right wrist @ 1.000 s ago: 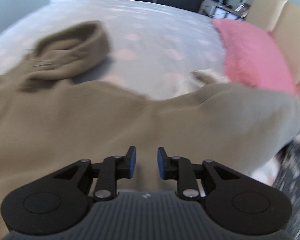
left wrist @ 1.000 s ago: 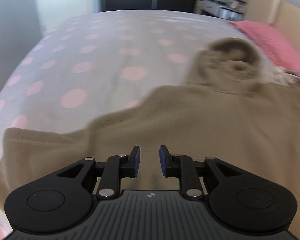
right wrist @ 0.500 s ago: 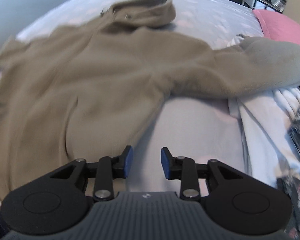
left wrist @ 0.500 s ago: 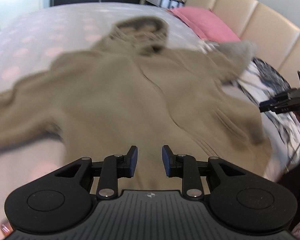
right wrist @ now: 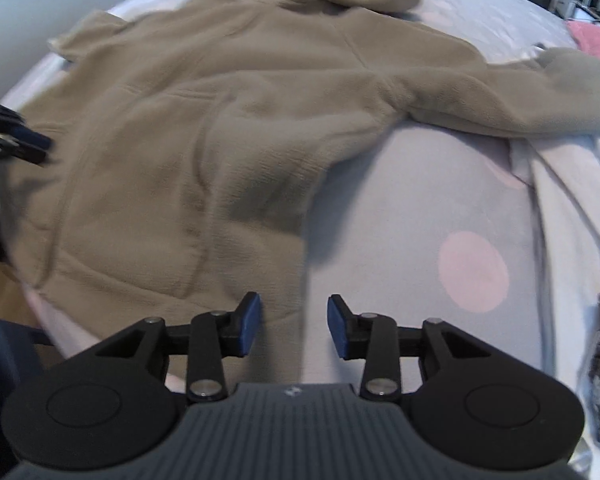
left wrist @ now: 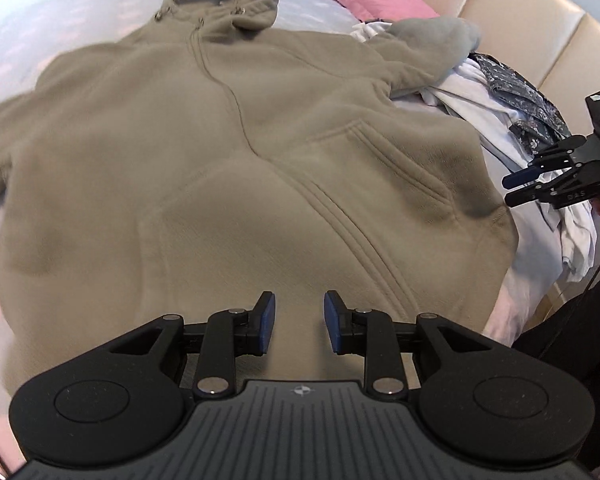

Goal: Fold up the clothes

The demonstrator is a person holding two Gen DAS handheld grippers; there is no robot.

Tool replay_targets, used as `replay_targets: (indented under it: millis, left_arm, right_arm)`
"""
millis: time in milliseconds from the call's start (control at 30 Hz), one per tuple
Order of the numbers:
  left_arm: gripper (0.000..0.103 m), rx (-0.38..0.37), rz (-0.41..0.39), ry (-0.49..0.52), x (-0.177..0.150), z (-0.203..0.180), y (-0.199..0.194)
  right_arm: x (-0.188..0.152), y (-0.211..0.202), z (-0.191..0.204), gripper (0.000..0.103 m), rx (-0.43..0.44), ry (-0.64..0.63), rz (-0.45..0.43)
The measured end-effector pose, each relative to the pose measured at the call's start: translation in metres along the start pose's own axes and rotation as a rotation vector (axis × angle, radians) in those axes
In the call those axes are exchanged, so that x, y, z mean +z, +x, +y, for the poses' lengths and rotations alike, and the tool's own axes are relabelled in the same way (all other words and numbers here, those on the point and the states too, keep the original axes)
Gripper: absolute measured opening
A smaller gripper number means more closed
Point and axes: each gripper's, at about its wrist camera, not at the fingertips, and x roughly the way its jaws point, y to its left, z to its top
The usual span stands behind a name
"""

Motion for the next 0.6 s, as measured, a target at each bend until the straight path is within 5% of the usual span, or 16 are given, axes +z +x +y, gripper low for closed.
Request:
replay_targets:
  millis: [367, 600]
  left_arm:
    - [0.025, 0.028, 0.048, 0.026, -0.005, -0.008, 0.025]
    - [0.025, 0.037, 0.045, 0.021, -0.008, -0.009, 0.023]
  right_arm:
    - [0.008, 0.048, -0.007, 0.041, 0.037, 0.014, 0.108]
    - [0.021, 0.056, 0.021, 0.021, -0.026, -0.058, 0.177]
